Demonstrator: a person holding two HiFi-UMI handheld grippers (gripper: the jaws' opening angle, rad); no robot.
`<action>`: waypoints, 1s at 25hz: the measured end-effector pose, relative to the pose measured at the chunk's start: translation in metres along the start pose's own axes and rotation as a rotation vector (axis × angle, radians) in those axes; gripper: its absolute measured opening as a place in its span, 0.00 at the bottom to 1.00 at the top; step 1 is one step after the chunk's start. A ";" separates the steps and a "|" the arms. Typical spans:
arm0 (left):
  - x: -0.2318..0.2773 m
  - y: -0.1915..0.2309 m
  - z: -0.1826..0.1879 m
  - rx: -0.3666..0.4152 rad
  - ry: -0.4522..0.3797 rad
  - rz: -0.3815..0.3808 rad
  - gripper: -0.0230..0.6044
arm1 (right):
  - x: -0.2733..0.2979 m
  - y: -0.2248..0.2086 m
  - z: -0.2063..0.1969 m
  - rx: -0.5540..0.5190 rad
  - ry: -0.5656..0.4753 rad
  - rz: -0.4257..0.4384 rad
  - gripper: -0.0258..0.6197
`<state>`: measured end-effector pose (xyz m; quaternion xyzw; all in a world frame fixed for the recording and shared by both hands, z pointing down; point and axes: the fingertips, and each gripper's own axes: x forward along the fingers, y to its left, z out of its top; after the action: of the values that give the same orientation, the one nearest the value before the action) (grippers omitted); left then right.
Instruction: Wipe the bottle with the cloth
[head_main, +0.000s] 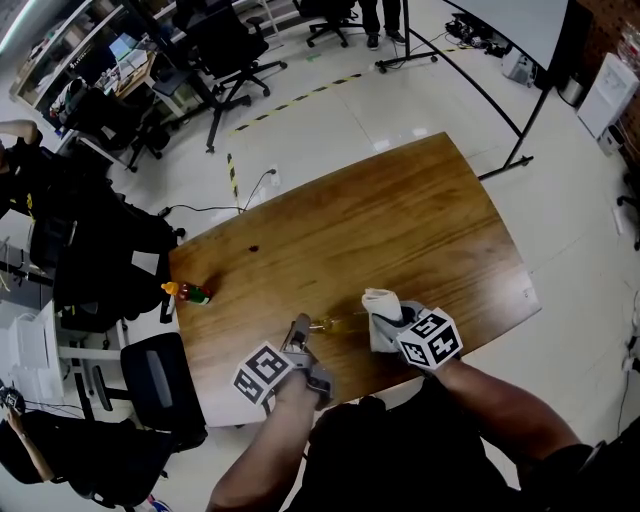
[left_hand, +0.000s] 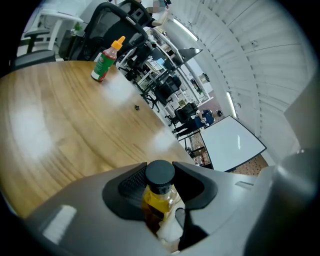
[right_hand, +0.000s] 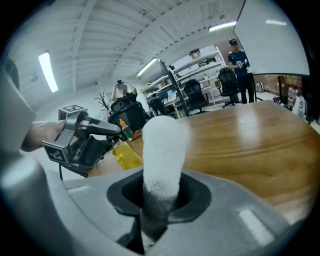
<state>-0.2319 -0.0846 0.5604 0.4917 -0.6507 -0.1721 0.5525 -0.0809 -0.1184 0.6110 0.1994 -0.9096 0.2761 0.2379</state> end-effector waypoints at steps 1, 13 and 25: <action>0.000 0.000 0.000 0.003 -0.001 -0.001 0.32 | -0.001 -0.005 -0.003 0.006 0.006 -0.009 0.15; -0.001 -0.015 -0.007 0.111 -0.011 -0.021 0.32 | -0.020 -0.040 -0.020 0.065 0.059 -0.082 0.15; -0.003 -0.123 -0.082 0.979 0.079 -0.290 0.32 | -0.125 -0.016 0.037 0.195 -0.080 0.159 0.15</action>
<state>-0.1038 -0.1122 0.4912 0.7842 -0.5588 0.0967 0.2519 0.0164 -0.1239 0.5226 0.1598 -0.9003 0.3729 0.1581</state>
